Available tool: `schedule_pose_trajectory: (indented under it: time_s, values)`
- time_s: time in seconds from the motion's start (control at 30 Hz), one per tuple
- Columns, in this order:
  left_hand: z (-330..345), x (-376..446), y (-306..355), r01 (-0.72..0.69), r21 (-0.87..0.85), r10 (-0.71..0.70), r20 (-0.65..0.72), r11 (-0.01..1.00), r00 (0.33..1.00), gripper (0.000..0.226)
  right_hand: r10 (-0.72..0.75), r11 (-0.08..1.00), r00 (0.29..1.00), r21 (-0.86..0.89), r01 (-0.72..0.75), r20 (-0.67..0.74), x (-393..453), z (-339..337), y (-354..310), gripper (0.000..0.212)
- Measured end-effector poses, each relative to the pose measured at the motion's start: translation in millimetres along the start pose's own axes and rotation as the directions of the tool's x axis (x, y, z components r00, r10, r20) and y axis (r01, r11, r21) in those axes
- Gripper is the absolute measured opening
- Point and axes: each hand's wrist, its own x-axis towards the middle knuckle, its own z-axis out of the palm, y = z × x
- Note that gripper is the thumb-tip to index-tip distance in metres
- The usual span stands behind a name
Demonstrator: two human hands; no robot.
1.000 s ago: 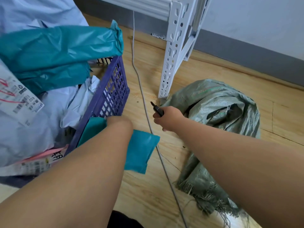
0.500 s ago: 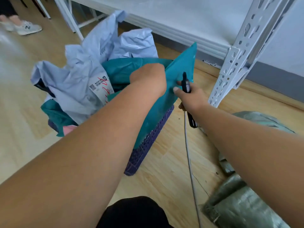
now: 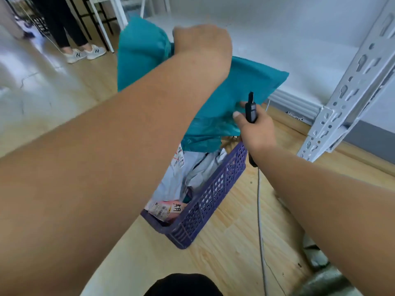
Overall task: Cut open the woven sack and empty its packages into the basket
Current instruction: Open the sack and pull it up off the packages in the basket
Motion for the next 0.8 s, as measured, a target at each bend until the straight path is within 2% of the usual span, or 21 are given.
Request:
schedule_pose_trajectory:
  time_s: [0.07,0.13,0.27,0.33,0.4,0.47,0.53,0.63,0.73,0.77,0.8]
  values:
    - [-6.8,14.6,-3.7,-0.063,0.139,0.074,-0.071,0.988,0.995,0.042,0.000,1.000,1.000,-0.008,0.000,-0.011,2.9,2.7,-4.1,0.017]
    - [1.1,25.7,-14.3,-0.114,0.236,0.129,-0.050,0.965,0.990,0.040,-0.008,1.000,1.000,-0.012,0.008,-0.020,4.5,5.2,-5.5,0.019]
    - [37.3,38.1,-48.2,-0.219,0.321,0.158,0.207,0.921,0.965,0.032,0.002,0.999,1.000,-0.039,-0.002,-0.008,2.4,10.2,-1.2,0.021]
    - [57.7,40.4,-65.6,-0.208,0.302,0.131,0.255,0.930,0.958,0.039,0.010,0.997,1.000,-0.082,-0.010,0.007,1.0,12.1,0.9,0.020]
    - [70.2,38.9,-76.1,-0.202,0.244,0.159,0.187,0.948,0.969,0.048,0.010,0.993,1.000,-0.120,-0.009,0.013,-0.4,14.7,-0.4,0.017]
    - [77.3,38.9,-77.9,-0.249,0.178,0.236,0.090,0.952,0.968,0.047,0.001,0.990,0.999,-0.144,0.004,0.037,-2.0,18.1,-4.2,0.020]
    - [77.7,41.2,-75.3,-0.304,0.165,0.287,0.118,0.938,0.951,0.044,0.005,0.983,0.997,-0.182,0.008,0.071,-2.5,21.4,-5.8,0.028]
    - [80.1,42.3,-70.0,-0.332,0.249,0.297,0.170,0.910,0.940,0.048,0.060,0.970,0.987,-0.243,-0.023,0.146,-4.5,28.3,-6.8,0.035]
    - [89.4,40.9,-68.3,-0.328,0.302,0.354,-0.031,0.895,0.935,0.036,0.116,0.965,0.976,-0.254,-0.068,0.181,-7.2,34.1,-5.3,0.036]
    - [92.5,39.6,-67.1,-0.306,0.268,0.342,-0.097,0.914,0.935,0.032,0.132,0.967,0.974,-0.242,-0.085,0.186,-7.3,35.7,-4.0,0.038]
    - [95.2,37.4,-65.8,-0.285,0.210,0.312,-0.106,0.935,0.944,0.032,0.152,0.968,0.970,-0.227,-0.108,0.189,-7.0,36.6,-2.6,0.039]
